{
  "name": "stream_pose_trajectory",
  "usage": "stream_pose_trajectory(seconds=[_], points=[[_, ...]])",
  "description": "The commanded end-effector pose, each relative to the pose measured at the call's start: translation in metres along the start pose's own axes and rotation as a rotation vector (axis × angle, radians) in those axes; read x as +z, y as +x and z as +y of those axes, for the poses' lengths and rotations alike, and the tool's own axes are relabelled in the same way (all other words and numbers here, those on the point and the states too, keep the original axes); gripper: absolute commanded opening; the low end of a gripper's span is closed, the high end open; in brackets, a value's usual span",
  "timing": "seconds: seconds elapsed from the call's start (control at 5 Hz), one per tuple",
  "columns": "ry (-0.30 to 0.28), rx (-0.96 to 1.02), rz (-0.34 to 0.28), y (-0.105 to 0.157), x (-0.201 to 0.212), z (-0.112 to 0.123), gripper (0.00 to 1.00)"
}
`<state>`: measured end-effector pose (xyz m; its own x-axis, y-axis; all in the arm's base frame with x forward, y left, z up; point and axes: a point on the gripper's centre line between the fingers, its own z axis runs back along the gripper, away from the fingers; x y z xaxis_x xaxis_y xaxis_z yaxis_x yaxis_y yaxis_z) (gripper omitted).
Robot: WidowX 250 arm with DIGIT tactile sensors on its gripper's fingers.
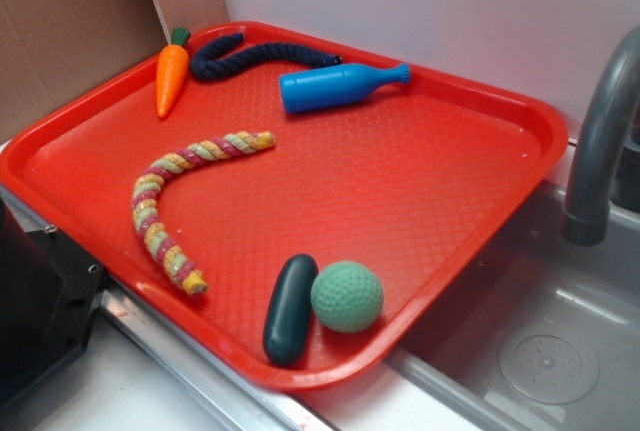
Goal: Grab the blue rope.
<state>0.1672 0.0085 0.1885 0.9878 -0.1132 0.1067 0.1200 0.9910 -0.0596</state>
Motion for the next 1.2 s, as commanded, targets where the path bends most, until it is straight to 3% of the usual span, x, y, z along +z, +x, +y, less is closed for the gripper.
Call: stream_pose_trajectory(seconds=[0.0, 0.2, 0.4, 0.6, 0.8, 1.0], points=[[0.026, -0.164, 0.045, 0.065, -0.071, 0.021, 1.0], [0.063, -0.244, 0.04, 0.083, -0.089, 0.027, 1.0], [0.073, -0.248, 0.025, 0.099, -0.109, 0.058, 1.0], [0.149, -0.213, -0.003, 0.099, -0.103, 0.077, 1.0], [0.111, -0.209, -0.075, 0.093, -0.093, 0.1, 1.0], [0.082, -0.259, -0.082, 0.103, -0.119, 0.112, 1.0]])
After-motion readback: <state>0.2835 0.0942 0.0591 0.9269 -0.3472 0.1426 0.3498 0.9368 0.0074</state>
